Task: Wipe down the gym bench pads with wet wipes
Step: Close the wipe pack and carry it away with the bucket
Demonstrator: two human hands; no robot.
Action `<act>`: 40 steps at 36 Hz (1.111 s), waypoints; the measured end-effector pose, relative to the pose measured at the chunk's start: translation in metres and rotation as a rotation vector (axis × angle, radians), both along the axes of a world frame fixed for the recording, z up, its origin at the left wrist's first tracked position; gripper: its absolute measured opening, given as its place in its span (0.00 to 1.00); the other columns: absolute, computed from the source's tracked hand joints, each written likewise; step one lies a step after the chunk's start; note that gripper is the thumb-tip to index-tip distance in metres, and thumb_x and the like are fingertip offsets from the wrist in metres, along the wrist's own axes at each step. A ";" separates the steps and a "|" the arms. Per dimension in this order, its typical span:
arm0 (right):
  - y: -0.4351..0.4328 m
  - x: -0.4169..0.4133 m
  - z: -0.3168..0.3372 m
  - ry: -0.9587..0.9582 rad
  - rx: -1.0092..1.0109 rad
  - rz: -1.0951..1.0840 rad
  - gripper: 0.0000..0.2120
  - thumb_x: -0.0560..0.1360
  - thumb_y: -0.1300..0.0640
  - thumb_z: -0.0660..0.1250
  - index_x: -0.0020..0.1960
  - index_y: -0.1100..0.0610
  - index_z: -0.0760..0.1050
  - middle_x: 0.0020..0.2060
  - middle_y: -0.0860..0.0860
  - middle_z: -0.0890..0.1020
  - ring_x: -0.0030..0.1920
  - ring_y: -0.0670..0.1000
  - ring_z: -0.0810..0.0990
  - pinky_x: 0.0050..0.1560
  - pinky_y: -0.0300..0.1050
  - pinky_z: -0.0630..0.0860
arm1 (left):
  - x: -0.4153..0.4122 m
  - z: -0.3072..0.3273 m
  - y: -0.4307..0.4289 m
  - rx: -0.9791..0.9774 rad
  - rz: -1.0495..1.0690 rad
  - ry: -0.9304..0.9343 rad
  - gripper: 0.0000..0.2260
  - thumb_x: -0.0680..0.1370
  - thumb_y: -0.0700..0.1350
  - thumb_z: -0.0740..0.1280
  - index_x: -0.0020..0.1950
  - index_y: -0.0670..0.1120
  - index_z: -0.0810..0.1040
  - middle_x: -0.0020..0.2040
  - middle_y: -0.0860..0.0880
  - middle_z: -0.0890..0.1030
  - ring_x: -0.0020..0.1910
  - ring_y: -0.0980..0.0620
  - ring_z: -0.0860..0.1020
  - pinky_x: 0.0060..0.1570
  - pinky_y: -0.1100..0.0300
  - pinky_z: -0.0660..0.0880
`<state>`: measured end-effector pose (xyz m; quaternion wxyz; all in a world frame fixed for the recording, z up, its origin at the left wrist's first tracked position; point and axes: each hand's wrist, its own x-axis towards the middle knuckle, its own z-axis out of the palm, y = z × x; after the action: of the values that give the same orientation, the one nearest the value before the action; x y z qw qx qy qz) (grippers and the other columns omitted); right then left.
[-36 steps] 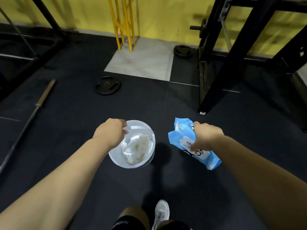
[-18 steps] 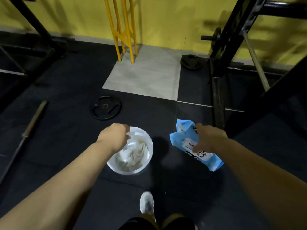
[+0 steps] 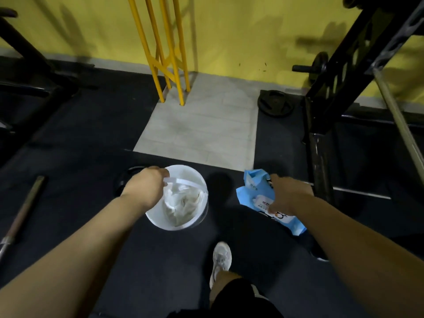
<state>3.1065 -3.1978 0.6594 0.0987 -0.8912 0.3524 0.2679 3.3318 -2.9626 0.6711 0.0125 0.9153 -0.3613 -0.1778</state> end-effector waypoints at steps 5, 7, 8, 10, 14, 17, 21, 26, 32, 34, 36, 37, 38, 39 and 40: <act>-0.064 0.072 0.000 0.032 -0.012 0.041 0.38 0.65 0.44 0.74 0.69 0.51 0.59 0.55 0.50 0.76 0.53 0.54 0.78 0.44 0.46 0.72 | 0.067 -0.003 -0.068 -0.017 0.006 0.003 0.08 0.79 0.39 0.60 0.54 0.46 0.77 0.52 0.47 0.76 0.43 0.47 0.73 0.41 0.57 0.71; -0.087 0.100 0.000 0.042 0.008 0.041 0.38 0.65 0.44 0.75 0.68 0.51 0.60 0.55 0.50 0.76 0.53 0.54 0.78 0.44 0.46 0.72 | 0.095 -0.007 -0.091 -0.020 0.020 0.007 0.08 0.78 0.39 0.60 0.53 0.47 0.77 0.51 0.48 0.77 0.45 0.47 0.76 0.42 0.56 0.73; -0.099 0.114 -0.001 0.041 0.020 0.038 0.37 0.64 0.44 0.75 0.67 0.51 0.61 0.54 0.50 0.76 0.53 0.54 0.78 0.44 0.45 0.72 | 0.110 -0.010 -0.102 -0.019 0.024 0.009 0.08 0.78 0.39 0.60 0.53 0.47 0.76 0.50 0.49 0.76 0.45 0.46 0.76 0.42 0.55 0.74; -0.122 0.141 -0.003 0.040 0.038 0.036 0.37 0.64 0.44 0.76 0.66 0.50 0.62 0.54 0.50 0.76 0.52 0.53 0.78 0.44 0.45 0.71 | 0.137 -0.016 -0.126 -0.014 0.019 0.011 0.09 0.78 0.38 0.60 0.54 0.48 0.76 0.49 0.50 0.75 0.44 0.46 0.77 0.41 0.56 0.74; -0.166 0.196 -0.015 0.044 0.026 0.052 0.38 0.64 0.44 0.75 0.67 0.50 0.60 0.54 0.49 0.77 0.52 0.53 0.78 0.44 0.45 0.70 | 0.191 -0.027 -0.175 -0.014 -0.030 0.001 0.10 0.78 0.39 0.61 0.56 0.47 0.76 0.50 0.49 0.75 0.44 0.47 0.75 0.39 0.58 0.70; -0.200 0.237 -0.027 0.047 0.035 0.040 0.37 0.64 0.43 0.75 0.66 0.50 0.61 0.53 0.49 0.77 0.52 0.53 0.78 0.44 0.45 0.70 | 0.233 -0.040 -0.211 -0.018 -0.076 0.024 0.10 0.78 0.38 0.61 0.56 0.48 0.77 0.53 0.48 0.77 0.46 0.47 0.76 0.41 0.57 0.73; -0.246 0.291 -0.046 0.056 0.049 0.017 0.35 0.64 0.43 0.75 0.65 0.50 0.62 0.52 0.49 0.77 0.51 0.54 0.78 0.44 0.45 0.71 | 0.291 -0.061 -0.261 0.012 -0.133 0.060 0.12 0.77 0.36 0.60 0.57 0.47 0.77 0.54 0.48 0.77 0.50 0.46 0.78 0.48 0.53 0.77; -0.301 0.353 -0.078 0.084 0.054 -0.002 0.33 0.66 0.43 0.73 0.64 0.51 0.62 0.53 0.51 0.77 0.52 0.55 0.78 0.44 0.46 0.70 | 0.360 -0.097 -0.322 0.113 -0.241 0.062 0.08 0.78 0.41 0.61 0.56 0.47 0.75 0.53 0.47 0.75 0.47 0.47 0.75 0.46 0.55 0.75; -0.363 0.416 -0.130 0.099 0.028 0.020 0.29 0.70 0.44 0.70 0.65 0.52 0.63 0.51 0.51 0.78 0.50 0.56 0.78 0.43 0.47 0.67 | 0.422 -0.145 -0.395 0.199 -0.343 0.073 0.09 0.78 0.40 0.61 0.57 0.45 0.74 0.52 0.45 0.75 0.49 0.45 0.76 0.42 0.58 0.70; -0.383 0.436 -0.151 0.133 0.047 0.016 0.29 0.70 0.44 0.68 0.65 0.51 0.62 0.52 0.51 0.77 0.52 0.56 0.78 0.44 0.47 0.66 | 0.440 -0.164 -0.418 0.219 -0.352 0.078 0.09 0.78 0.40 0.62 0.58 0.45 0.74 0.52 0.45 0.75 0.50 0.45 0.76 0.44 0.55 0.73; -0.404 0.454 -0.180 0.146 0.072 0.008 0.29 0.71 0.42 0.67 0.66 0.51 0.61 0.54 0.51 0.76 0.54 0.56 0.77 0.45 0.48 0.66 | 0.458 -0.189 -0.440 0.240 -0.355 0.088 0.10 0.78 0.41 0.62 0.59 0.46 0.74 0.53 0.46 0.74 0.51 0.45 0.75 0.47 0.53 0.76; -0.415 0.462 -0.197 0.140 0.081 0.003 0.30 0.71 0.41 0.67 0.67 0.51 0.61 0.55 0.51 0.76 0.54 0.56 0.77 0.46 0.48 0.66 | 0.467 -0.204 -0.451 0.249 -0.362 0.085 0.10 0.78 0.40 0.62 0.59 0.46 0.74 0.53 0.46 0.74 0.52 0.45 0.75 0.48 0.53 0.76; -0.424 0.470 -0.214 0.130 0.085 0.003 0.30 0.71 0.39 0.66 0.67 0.50 0.61 0.56 0.51 0.76 0.55 0.56 0.77 0.46 0.48 0.66 | 0.475 -0.218 -0.461 0.256 -0.367 0.085 0.10 0.78 0.40 0.62 0.59 0.46 0.74 0.53 0.46 0.74 0.52 0.46 0.75 0.49 0.53 0.76; -0.433 0.477 -0.233 0.123 0.081 0.014 0.31 0.71 0.37 0.66 0.67 0.50 0.61 0.56 0.51 0.76 0.55 0.56 0.77 0.46 0.48 0.66 | 0.482 -0.234 -0.471 0.263 -0.368 0.093 0.10 0.78 0.39 0.62 0.58 0.46 0.74 0.53 0.46 0.74 0.52 0.46 0.75 0.49 0.53 0.77; -0.441 0.485 -0.254 0.120 0.075 0.025 0.32 0.71 0.36 0.66 0.67 0.50 0.61 0.57 0.51 0.76 0.55 0.56 0.77 0.47 0.48 0.66 | 0.490 -0.250 -0.480 0.263 -0.369 0.103 0.10 0.78 0.39 0.62 0.58 0.46 0.74 0.52 0.47 0.74 0.52 0.46 0.75 0.49 0.53 0.77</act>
<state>3.5910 -3.6389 0.4055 0.1073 -0.8737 0.3361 0.3350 3.8214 -3.4425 0.4207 -0.1214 0.8171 -0.4952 -0.2690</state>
